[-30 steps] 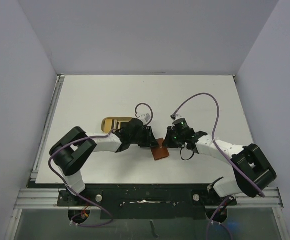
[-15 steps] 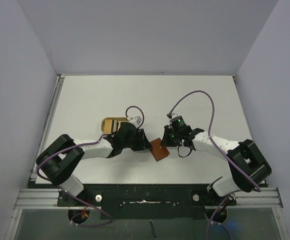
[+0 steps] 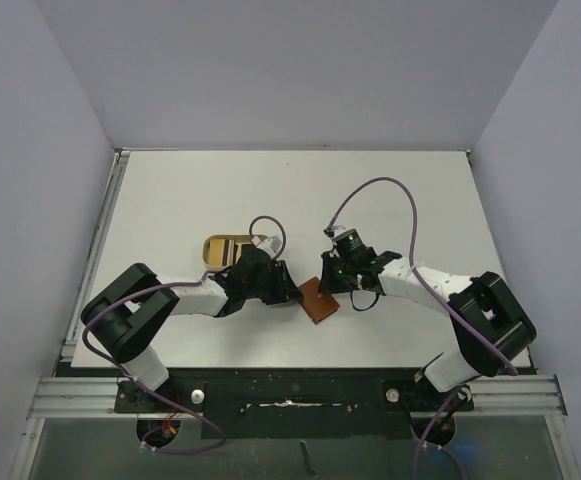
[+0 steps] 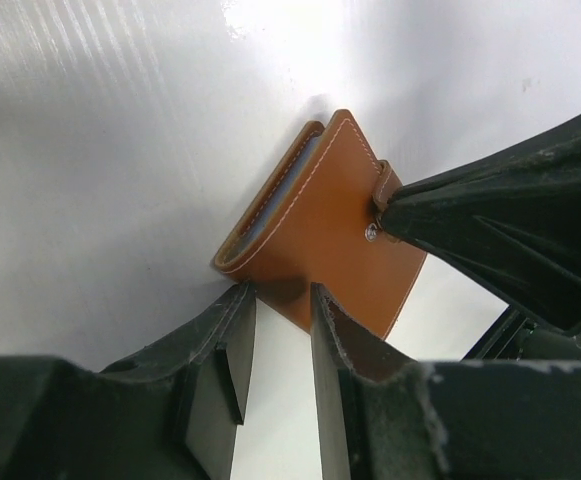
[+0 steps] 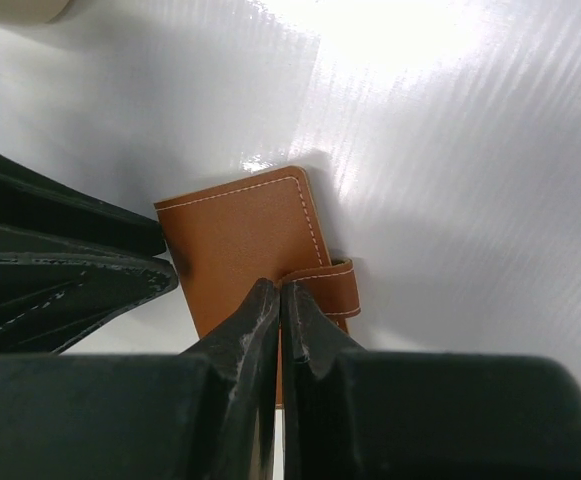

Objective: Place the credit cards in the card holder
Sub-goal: Close the card holder at the center of the board.

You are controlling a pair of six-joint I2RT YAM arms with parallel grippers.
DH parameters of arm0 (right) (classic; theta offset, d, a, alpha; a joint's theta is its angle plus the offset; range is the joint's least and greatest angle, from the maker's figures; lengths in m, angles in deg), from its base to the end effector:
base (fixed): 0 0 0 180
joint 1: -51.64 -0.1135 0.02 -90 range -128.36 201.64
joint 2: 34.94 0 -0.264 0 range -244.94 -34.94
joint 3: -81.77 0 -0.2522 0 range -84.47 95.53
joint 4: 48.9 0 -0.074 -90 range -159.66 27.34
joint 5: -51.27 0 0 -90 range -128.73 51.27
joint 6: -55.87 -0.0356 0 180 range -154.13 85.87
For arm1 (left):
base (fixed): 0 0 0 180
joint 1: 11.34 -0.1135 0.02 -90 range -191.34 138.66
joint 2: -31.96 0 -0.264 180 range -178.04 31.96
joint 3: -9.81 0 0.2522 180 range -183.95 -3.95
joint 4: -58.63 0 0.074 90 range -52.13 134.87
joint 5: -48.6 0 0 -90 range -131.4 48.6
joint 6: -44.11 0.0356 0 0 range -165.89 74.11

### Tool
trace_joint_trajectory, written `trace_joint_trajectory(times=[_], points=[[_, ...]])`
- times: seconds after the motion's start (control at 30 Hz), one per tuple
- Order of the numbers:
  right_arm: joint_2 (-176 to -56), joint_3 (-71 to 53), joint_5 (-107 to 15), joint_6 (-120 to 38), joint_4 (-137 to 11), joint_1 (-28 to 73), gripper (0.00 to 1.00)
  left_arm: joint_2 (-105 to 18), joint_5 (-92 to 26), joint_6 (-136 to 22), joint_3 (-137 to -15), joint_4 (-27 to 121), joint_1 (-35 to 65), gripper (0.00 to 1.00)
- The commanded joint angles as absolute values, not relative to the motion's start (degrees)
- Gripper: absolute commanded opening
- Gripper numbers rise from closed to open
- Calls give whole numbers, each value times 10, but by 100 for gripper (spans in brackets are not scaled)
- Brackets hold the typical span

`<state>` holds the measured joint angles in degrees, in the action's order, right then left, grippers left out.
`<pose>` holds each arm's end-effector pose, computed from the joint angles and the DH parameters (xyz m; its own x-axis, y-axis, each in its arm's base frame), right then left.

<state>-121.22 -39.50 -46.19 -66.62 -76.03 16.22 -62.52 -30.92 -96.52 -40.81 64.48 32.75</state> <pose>0.2334 0.1716 0.1711 -0.9024 0.0118 -0.4308 -0.1791 0.8989 0.3999 0.2170 -0.2192 0.1348 -0.8891 -0.1971 -0.4132 0.1574 0.7160 -0.6802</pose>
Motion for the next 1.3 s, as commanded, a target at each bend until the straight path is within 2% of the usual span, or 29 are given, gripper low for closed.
trace_joint_trajectory(times=[0.0, 0.57, 1.27], points=[[-1229, -378, -478, -655, -763, 145, 0, -637, -289, -975, -409, 698, 324, 26], [-1240, -369, -469, -645, -783, 118, 0, -647, -296, -977, -414, 694, 324, 23], [-1197, -378, -465, -666, -784, 124, 0, -657, -288, -965, -438, 684, 324, 22]])
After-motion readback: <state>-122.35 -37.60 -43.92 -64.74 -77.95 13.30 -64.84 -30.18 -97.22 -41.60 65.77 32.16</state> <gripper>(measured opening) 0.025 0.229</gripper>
